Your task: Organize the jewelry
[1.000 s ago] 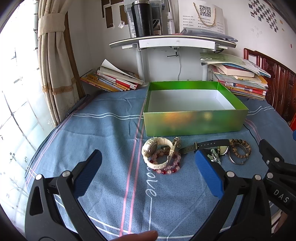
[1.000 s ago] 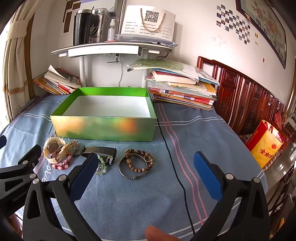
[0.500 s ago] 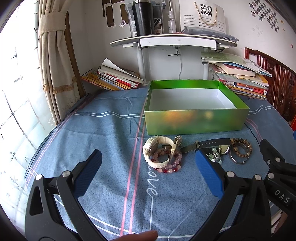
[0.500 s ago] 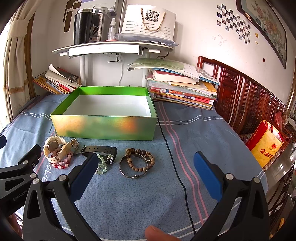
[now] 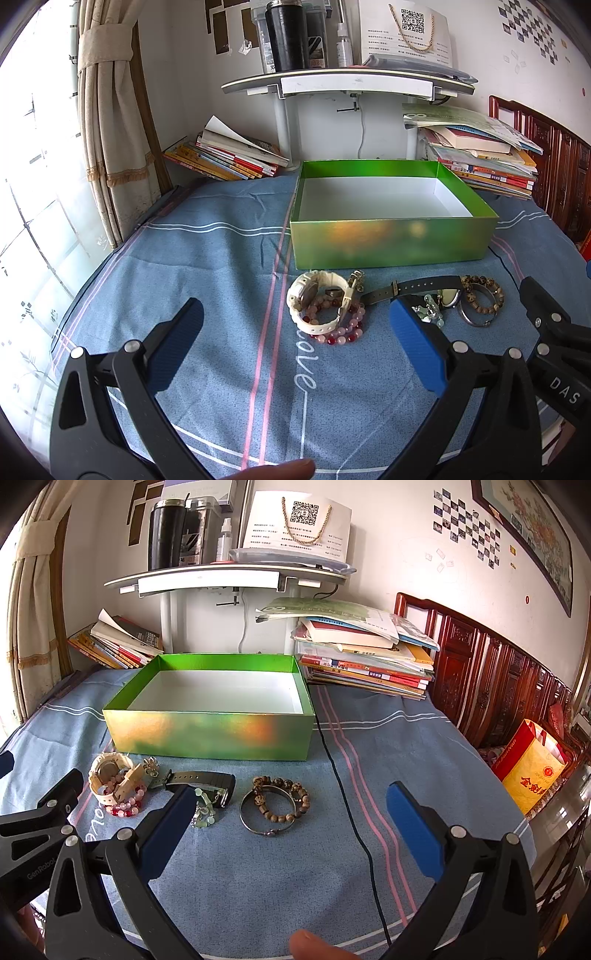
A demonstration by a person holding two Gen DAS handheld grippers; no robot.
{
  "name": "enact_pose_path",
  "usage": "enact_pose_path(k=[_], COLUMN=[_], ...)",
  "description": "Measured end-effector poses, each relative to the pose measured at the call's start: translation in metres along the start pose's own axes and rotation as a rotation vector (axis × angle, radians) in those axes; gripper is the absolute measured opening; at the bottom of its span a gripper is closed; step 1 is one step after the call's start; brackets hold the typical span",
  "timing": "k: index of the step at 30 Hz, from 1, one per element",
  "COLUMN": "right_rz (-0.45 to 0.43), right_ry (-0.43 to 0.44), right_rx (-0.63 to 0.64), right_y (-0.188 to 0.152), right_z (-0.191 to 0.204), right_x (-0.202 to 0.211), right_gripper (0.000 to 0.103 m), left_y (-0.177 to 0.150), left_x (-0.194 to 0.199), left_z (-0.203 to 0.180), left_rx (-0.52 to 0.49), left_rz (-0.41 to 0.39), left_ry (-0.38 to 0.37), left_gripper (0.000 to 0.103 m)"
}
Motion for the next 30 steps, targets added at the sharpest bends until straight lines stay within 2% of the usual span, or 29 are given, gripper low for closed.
enact_pose_path(k=[24,27,30], right_rz=[0.004,0.113,0.198], right_ry=[-0.012,-0.037,0.037], right_rx=[0.007,0.005,-0.039], right_y=[0.001,-0.003,-0.015], right_z=[0.002,-0.015,-0.028], right_x=[0.001,-0.017,-0.033], right_gripper=[0.101,0.101,0.101], left_y=[0.000,-0.005,-0.015], left_x=[-0.002,-0.015,-0.034], left_z=[0.006,0.012,0.016], left_rx=[-0.003,-0.016,-0.050], left_rz=[0.019,0.084,0.176], left_ry=[0.016,0.033,0.056], left_gripper=[0.099,0.099,0.099])
Point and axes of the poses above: each gripper's, at about its wrist camera, not at the fingertips, and x roughly against the way its jaws point, z to its left, y to its top, the point moved 7 cm from there along -x, roughly the way its jaws point, and after that the axes turned 5 degrees about x, right-handed, at the moved point
